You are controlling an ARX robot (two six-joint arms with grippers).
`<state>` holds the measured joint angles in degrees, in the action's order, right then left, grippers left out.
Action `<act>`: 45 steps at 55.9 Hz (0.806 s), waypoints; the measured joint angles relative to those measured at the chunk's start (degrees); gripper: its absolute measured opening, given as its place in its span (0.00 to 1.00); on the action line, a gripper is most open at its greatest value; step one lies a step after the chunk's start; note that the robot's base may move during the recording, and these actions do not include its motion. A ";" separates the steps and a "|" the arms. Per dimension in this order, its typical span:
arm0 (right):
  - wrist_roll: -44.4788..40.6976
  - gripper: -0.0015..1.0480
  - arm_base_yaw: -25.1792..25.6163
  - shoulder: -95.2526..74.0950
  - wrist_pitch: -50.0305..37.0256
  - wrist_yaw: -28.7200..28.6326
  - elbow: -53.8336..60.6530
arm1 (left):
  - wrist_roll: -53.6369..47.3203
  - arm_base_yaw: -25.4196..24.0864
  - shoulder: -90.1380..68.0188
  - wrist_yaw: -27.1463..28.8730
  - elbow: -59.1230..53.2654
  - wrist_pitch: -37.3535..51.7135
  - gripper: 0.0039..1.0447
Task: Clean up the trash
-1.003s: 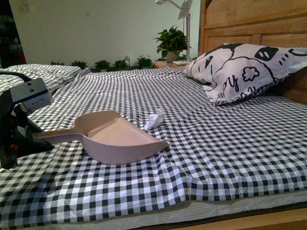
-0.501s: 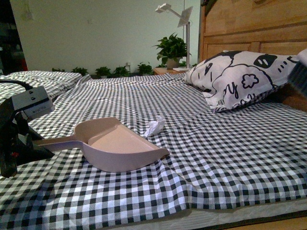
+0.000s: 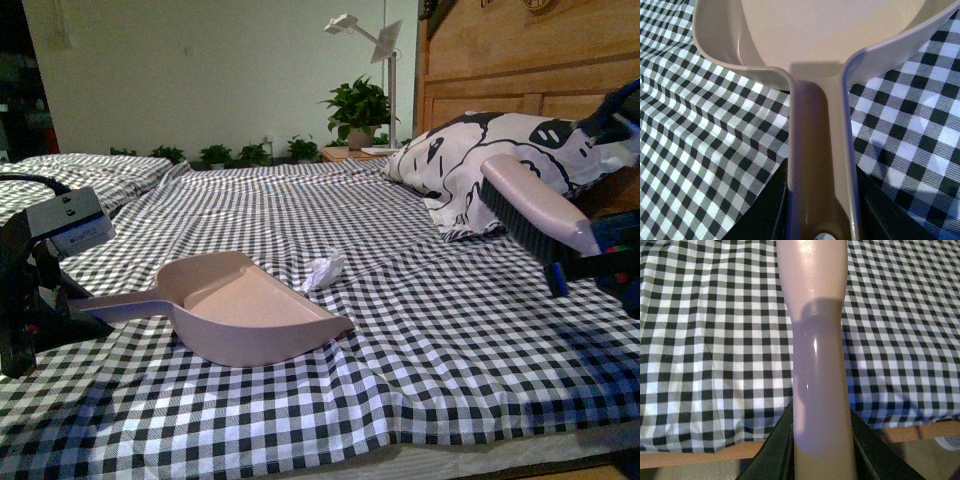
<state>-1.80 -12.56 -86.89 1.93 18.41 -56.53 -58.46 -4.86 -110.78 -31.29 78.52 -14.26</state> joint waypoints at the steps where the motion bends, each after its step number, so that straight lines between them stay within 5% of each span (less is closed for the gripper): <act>1: -0.13 0.20 -0.15 -0.85 -0.22 0.00 -0.66 | 0.00 0.00 0.00 0.02 0.00 0.00 0.27; 45: -2.97 0.20 -8.74 -22.10 0.24 2.78 -16.17 | 0.00 0.00 0.00 0.02 0.00 0.00 0.27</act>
<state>-4.78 -21.30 -108.99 2.17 21.19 -72.71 -58.46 -4.86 -110.78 -31.27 78.52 -14.26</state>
